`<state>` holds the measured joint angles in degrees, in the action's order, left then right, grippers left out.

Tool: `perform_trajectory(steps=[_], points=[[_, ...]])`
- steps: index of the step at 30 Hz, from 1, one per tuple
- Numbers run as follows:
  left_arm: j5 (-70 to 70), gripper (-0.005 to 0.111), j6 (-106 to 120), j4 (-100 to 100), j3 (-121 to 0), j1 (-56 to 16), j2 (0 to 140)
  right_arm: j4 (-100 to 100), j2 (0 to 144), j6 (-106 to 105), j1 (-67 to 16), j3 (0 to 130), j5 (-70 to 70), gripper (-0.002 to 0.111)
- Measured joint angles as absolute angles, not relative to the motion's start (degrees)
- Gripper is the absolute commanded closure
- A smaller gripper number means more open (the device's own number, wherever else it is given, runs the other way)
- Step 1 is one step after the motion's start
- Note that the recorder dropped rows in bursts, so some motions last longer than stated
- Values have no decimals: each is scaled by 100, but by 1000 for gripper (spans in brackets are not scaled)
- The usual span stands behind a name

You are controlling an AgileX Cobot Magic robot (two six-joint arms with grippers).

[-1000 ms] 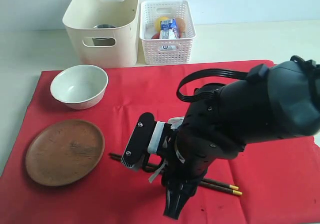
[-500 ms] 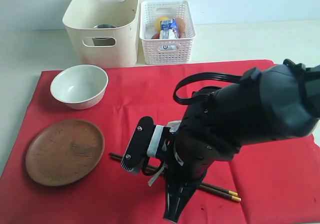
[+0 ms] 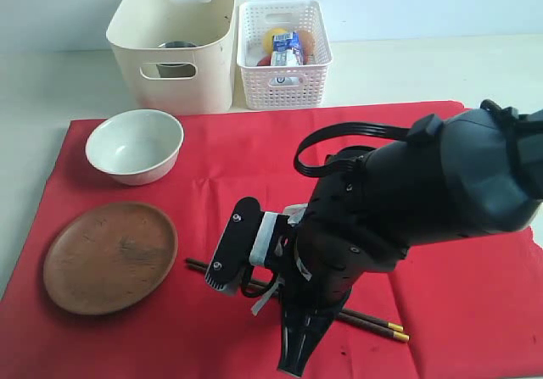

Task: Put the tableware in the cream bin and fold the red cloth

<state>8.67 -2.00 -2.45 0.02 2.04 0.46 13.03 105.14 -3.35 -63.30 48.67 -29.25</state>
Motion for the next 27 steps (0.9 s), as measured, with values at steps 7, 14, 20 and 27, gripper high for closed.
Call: perform_trajectory(steps=[7, 14, 20, 27], points=[[867, 107, -200, -245, 2, 204, 46, 1303, 10514, -400, -6330, 4877, -2972, 108], [867, 107, -200, -245, 2, 204, 46, 1544, 10514, -453, -6330, 4877, -3079, 108], [867, 107, -200, -245, 2, 204, 46, 1642, 10362, -466, -6330, 4877, -3190, 108], [867, 107, -200, -245, 2, 204, 46, 1641, 10160, -466, -6330, 4867, -3290, 108]])
